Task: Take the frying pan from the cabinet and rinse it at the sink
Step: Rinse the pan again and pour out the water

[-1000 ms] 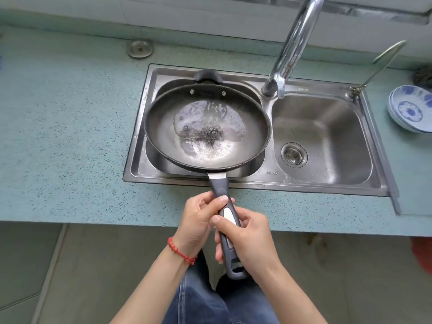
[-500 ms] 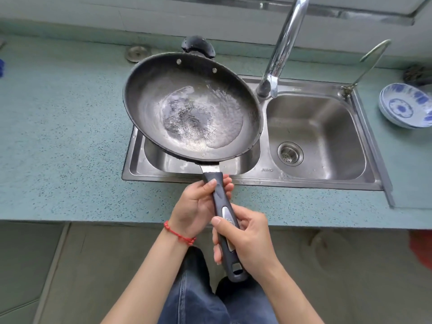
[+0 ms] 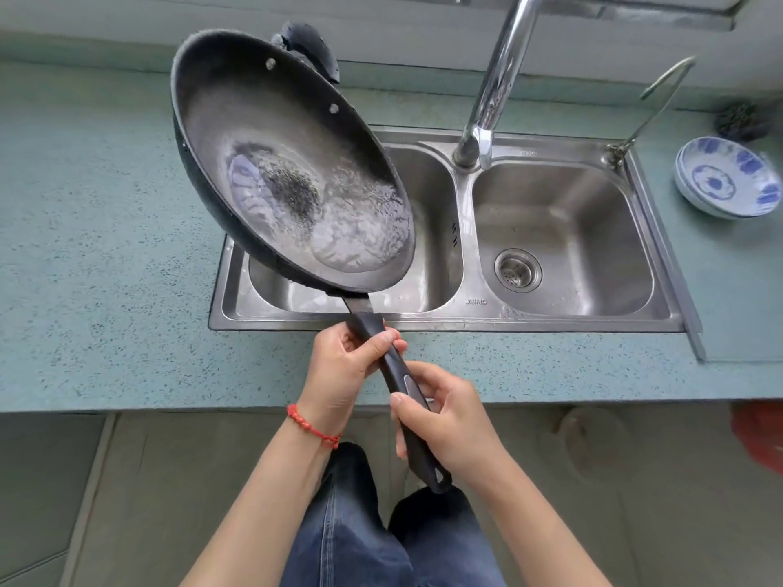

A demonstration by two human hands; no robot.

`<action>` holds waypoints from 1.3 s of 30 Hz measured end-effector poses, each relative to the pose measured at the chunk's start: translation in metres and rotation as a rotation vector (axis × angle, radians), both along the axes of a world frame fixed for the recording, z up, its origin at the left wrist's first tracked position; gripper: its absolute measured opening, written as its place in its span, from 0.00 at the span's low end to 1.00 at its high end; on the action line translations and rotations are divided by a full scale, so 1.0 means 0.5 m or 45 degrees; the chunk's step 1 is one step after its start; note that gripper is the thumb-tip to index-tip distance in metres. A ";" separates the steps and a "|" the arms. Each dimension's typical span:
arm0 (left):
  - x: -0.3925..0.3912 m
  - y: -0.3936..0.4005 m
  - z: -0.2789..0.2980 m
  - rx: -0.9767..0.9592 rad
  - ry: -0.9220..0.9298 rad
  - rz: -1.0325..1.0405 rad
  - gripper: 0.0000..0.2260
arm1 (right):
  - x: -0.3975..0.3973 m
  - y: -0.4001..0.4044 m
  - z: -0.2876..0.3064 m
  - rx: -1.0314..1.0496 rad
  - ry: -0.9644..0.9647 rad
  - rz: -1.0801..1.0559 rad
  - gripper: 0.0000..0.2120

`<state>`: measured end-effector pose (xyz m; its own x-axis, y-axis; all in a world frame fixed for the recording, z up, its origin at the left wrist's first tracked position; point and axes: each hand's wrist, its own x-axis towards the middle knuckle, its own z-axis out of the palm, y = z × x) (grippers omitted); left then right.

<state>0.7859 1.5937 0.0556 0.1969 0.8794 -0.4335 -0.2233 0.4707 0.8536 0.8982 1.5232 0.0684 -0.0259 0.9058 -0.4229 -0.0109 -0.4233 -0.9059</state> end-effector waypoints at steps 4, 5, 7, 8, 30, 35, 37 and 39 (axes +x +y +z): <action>0.000 0.000 -0.011 0.087 0.205 0.006 0.06 | -0.013 0.004 -0.021 0.024 -0.201 -0.002 0.06; 0.000 0.002 -0.013 0.099 0.233 0.017 0.05 | -0.020 0.005 -0.024 0.035 -0.214 -0.022 0.05; -0.003 0.006 -0.013 0.105 0.257 0.049 0.04 | -0.035 0.008 -0.025 0.048 -0.143 -0.107 0.02; -0.003 0.009 -0.012 0.093 0.247 0.062 0.04 | -0.042 0.009 -0.026 0.052 -0.080 -0.153 0.03; -0.007 0.010 0.027 -0.170 -0.489 0.095 0.10 | -0.051 0.008 -0.006 0.147 0.476 -0.284 0.13; 0.004 0.009 0.035 -0.068 -0.350 0.151 0.08 | -0.025 0.016 -0.011 0.147 0.493 -0.214 0.15; 0.007 0.009 0.038 -0.019 -0.280 0.163 0.03 | -0.014 0.018 -0.012 0.132 0.448 -0.190 0.15; 0.009 0.007 0.039 0.036 -0.187 0.183 0.02 | -0.005 0.019 -0.012 0.128 0.383 -0.150 0.14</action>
<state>0.7906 1.5970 0.0751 0.1279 0.9145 -0.3837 -0.4098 0.4011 0.8193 0.8956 1.5327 0.0623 -0.0287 0.9468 -0.3205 -0.3280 -0.3118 -0.8917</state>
